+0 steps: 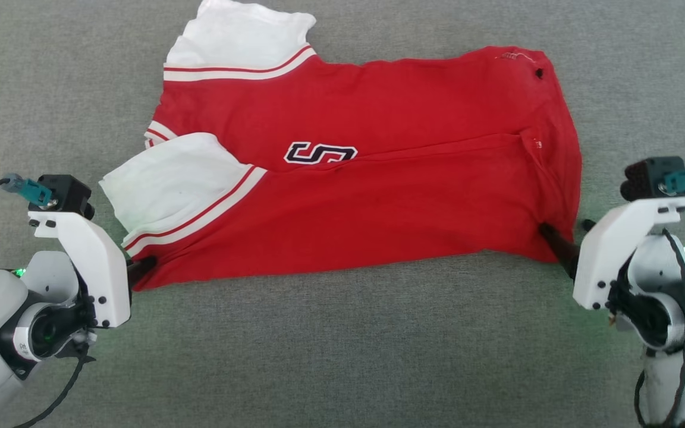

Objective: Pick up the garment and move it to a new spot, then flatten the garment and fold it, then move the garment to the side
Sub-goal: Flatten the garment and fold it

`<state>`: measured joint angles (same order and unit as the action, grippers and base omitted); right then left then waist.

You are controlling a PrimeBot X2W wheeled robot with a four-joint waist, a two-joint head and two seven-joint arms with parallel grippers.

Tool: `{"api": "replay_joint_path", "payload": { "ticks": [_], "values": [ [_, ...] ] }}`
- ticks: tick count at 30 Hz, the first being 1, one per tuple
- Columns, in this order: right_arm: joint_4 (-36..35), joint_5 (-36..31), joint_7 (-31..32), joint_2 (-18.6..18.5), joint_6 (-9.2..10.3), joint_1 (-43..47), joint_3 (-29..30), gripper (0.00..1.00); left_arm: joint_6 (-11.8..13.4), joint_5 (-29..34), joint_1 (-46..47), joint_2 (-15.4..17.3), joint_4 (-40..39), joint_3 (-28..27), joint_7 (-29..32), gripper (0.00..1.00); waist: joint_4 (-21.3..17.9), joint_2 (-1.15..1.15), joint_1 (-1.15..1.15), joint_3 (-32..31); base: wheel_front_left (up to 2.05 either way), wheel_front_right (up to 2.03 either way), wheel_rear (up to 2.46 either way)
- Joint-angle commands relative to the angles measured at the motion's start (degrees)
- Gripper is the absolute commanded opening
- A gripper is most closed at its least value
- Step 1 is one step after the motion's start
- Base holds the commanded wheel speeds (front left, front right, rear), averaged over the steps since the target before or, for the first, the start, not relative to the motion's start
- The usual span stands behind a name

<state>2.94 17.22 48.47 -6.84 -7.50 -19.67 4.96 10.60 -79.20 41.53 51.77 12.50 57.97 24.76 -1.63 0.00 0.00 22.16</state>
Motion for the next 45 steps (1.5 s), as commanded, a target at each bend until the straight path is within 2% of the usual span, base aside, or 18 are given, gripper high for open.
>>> {"api": "replay_joint_path", "payload": {
  "ticks": [1, 4, 5, 6, 11, 19, 25, 34, 38, 40, 41, 42, 43, 44, 45],
  "values": [
    [2.2, 0.7, 1.9, 0.2, 0.03, -0.7, -1.0, 1.0, -0.1, 0.2, -0.5, -2.5, 0.6, 1.2, 0.0, 0.0, 0.4, 0.0, 0.0, 0.2, 0.0, 0.0, 0.0],
    [5.7, 1.6, 5.3, -0.2, 0.0, -1.2, -3.6, 1.0, -0.4, 0.5, -0.3, -2.9, 0.6, 1.4, -0.1, 0.0, 0.9, 0.0, 0.0, 0.3, 0.0, 0.0, 0.0],
    [6.8, 2.0, 6.6, -0.4, 0.0, -1.1, -4.3, 0.59, -0.4, 0.5, -0.3, -3.0, 0.6, 1.4, -0.2, 0.0, 1.0, 0.0, 0.0, 0.2, 0.0, 0.0, 0.0],
    [7.4, 2.6, 7.4, -0.7, -0.04, -1.1, -5.1, 0.0, -0.5, 0.5, -0.3, -3.1, 0.6, 1.4, -0.3, 0.0, 1.2, 0.0, 0.0, 0.2, 0.0, 0.0, 0.0],
    [7.5, 4.6, 9.9, -3.9, 0.03, -1.5, -5.4, 0.0, -0.9, 1.0, 0.1, -2.9, 0.4, 1.3, -0.5, 0.0, 1.7, 0.0, 0.0, -0.1, 0.0, 0.0, 0.0],
    [1.4, 7.3, 12.9, -7.1, 0.04, -2.0, -4.1, 0.0, 0.1, 0.8, -0.1, 1.4, -3.6, 0.1, 0.2, 0.0, 1.9, 0.0, 0.0, -1.4, 0.0, 0.0, 0.0],
    [-4.5, 9.5, 17.0, -9.6, 0.04, 0.2, -2.4, 0.0, 3.7, 0.2, -1.3, 6.1, -11.3, -0.2, 1.6, 0.0, 2.2, 0.0, 0.0, -2.7, 0.0, 0.0, 0.0],
    [-11.8, 10.2, 24.1, -10.2, 0.04, 6.3, 1.8, 0.0, 10.2, -1.0, -5.3, 11.8, -22.9, 0.4, 2.5, 0.0, 2.7, 0.0, 0.0, -3.5, 0.0, 0.0, 0.0],
    [-13.1, 9.1, 24.5, -9.5, 0.04, 8.7, 2.7, 0.0, 10.8, -1.1, -7.2, 11.4, -24.1, 1.2, 1.7, 0.0, 2.9, 0.0, 0.0, -3.3, 0.0, 0.0, 0.0],
    [-12.9, 8.8, 23.7, -8.9, 0.04, 9.2, 2.4, 0.0, 10.3, -1.1, -7.9, 10.3, -23.3, 1.8, 1.3, 0.0, 2.9, 0.0, 0.0, -3.2, 0.0, 0.0, 0.0],
    [-12.6, 8.5, 23.2, -8.6, 0.04, 9.4, 2.2, 0.04, 10.0, -1.3, -8.1, 9.8, -22.7, 1.9, 1.3, 0.0, 2.8, 0.0, 0.0, -3.1, 0.0, 0.0, 0.0],
    [-12.2, 8.0, 22.6, -8.5, 0.04, 9.7, 2.1, 0.15, 9.6, -1.2, -8.1, 9.4, -22.1, 2.1, 1.3, 0.21, 2.8, 0.0, 0.0, -3.0, 0.0, 0.0, 0.0],
    [-11.9, 7.6, 22.0, -8.4, 0.04, 9.9, 1.7, 0.34, 9.3, -0.8, -8.0, 9.1, -21.4, 2.3, 1.4, 0.47, 2.8, 0.0, 0.0, -2.9, 0.0, 0.0, 0.0],
    [-11.8, 7.3, 21.3, -8.2, 0.04, 9.9, 1.5, 0.65, 9.0, -0.5, -7.8, 8.8, -20.8, 2.4, 1.5, 0.79, 2.8, 0.0, 0.0, -2.9, 0.0, 0.0, 0.0],
    [-11.6, 7.1, 20.7, -8.0, 0.04, 9.9, 1.4, 1.0, 8.6, -0.4, -7.4, 8.7, -20.4, 2.4, 1.6, 1.0, 2.8, 0.0, 0.0, -2.9, 0.0, 0.0, 0.0]
  ]
}}
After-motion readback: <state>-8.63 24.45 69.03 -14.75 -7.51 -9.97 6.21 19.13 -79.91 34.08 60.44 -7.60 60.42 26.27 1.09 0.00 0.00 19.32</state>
